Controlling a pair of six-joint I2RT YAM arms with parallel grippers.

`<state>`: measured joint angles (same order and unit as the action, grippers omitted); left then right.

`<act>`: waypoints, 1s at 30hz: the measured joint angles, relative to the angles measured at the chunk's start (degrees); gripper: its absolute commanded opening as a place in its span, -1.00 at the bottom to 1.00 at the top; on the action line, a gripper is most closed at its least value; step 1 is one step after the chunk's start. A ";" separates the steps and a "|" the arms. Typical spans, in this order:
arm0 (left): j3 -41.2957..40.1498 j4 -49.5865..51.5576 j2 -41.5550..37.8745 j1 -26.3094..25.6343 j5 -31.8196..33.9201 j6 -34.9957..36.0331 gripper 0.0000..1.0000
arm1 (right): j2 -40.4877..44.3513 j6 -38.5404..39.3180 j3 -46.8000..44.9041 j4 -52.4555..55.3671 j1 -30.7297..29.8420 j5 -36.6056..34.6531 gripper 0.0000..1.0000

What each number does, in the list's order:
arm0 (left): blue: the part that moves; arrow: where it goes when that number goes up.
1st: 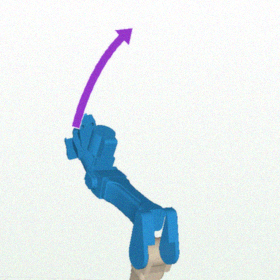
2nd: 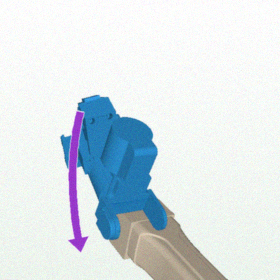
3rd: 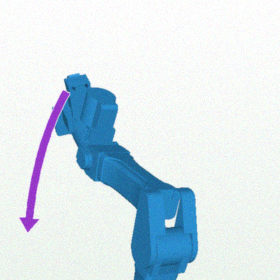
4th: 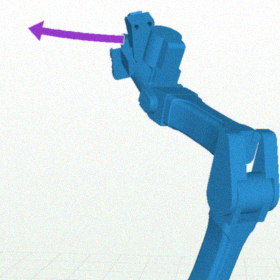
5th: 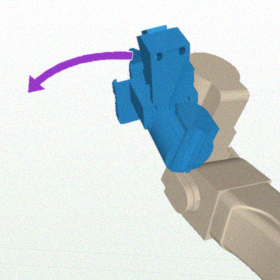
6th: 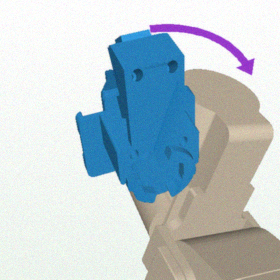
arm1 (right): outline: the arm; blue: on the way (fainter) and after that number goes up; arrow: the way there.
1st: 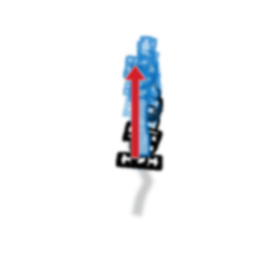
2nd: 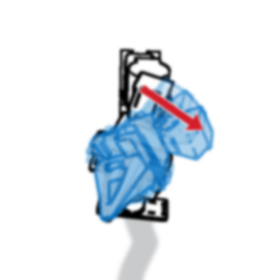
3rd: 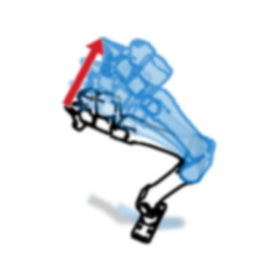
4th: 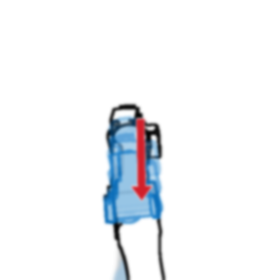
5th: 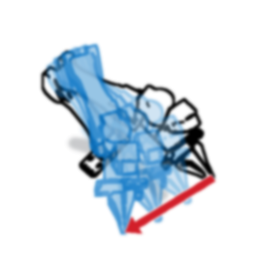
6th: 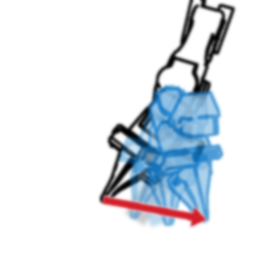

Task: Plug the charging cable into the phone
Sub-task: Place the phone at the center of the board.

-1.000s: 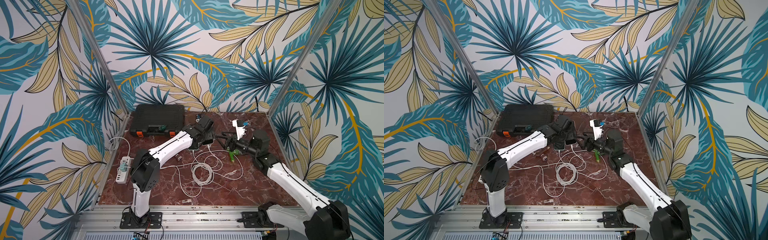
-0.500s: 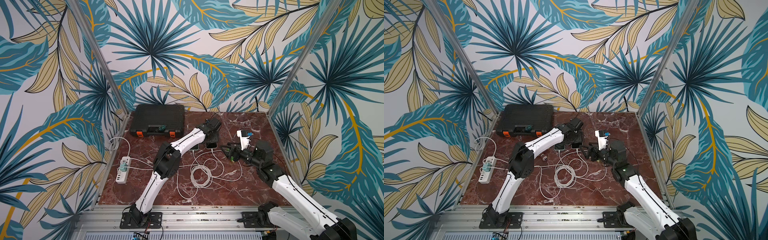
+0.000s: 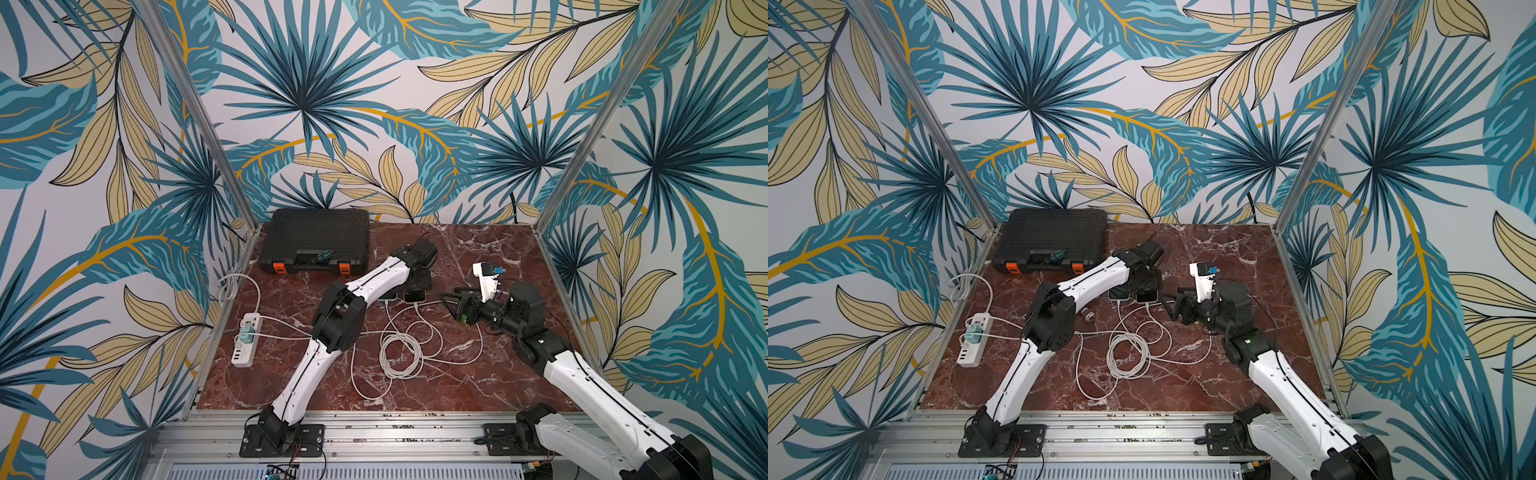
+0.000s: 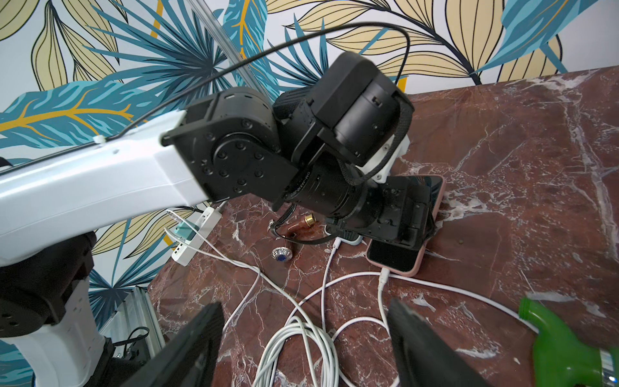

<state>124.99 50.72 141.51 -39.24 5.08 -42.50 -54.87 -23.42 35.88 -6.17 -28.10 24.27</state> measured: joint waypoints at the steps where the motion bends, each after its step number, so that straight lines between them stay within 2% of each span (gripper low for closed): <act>1: 0.07 0.07 0.26 0.15 0.02 0.11 -0.92 | 0.00 0.00 -0.13 0.00 0.00 0.04 0.66; 3: 0.72 0.28 0.26 0.26 0.02 0.20 -0.88 | 0.00 0.00 -0.37 0.02 0.00 0.20 0.66; 6: 1.16 0.37 0.28 0.37 -0.02 0.31 -0.58 | -0.07 0.00 -0.48 0.02 0.00 0.22 0.66; 7: 1.38 0.42 0.37 0.46 -0.02 0.33 -0.43 | -0.11 0.00 -0.48 0.00 0.00 0.24 0.66; 12: 2.19 0.63 1.05 0.68 -0.68 0.52 0.56 | -0.17 0.02 -0.50 0.02 0.00 0.26 0.68; 15: 2.56 0.74 1.38 0.87 -1.25 0.79 0.98 | -0.17 0.02 -0.50 0.02 0.00 0.22 0.70; 19: 4.24 1.01 1.38 1.05 -1.49 1.36 1.00 | -0.15 0.07 -0.50 0.02 0.00 -0.13 0.98; 25: 5.49 1.36 -1.09 1.01 -1.14 3.63 1.00 | 0.37 0.09 -0.46 0.11 0.00 -3.72 0.98; 27: -0.52 -0.70 -7.32 0.39 1.92 5.77 1.00 | 1.25 0.09 -0.46 0.09 0.00 -6.47 0.99; 30: -22.67 -11.37 -27.69 -2.60 11.15 13.07 1.00 | 3.67 0.94 -0.46 -0.17 0.00 -14.34 0.98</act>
<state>102.32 39.35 113.82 -41.85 16.23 -29.43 -51.20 -22.48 35.42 -6.35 -28.10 9.93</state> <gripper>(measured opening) 0.999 0.992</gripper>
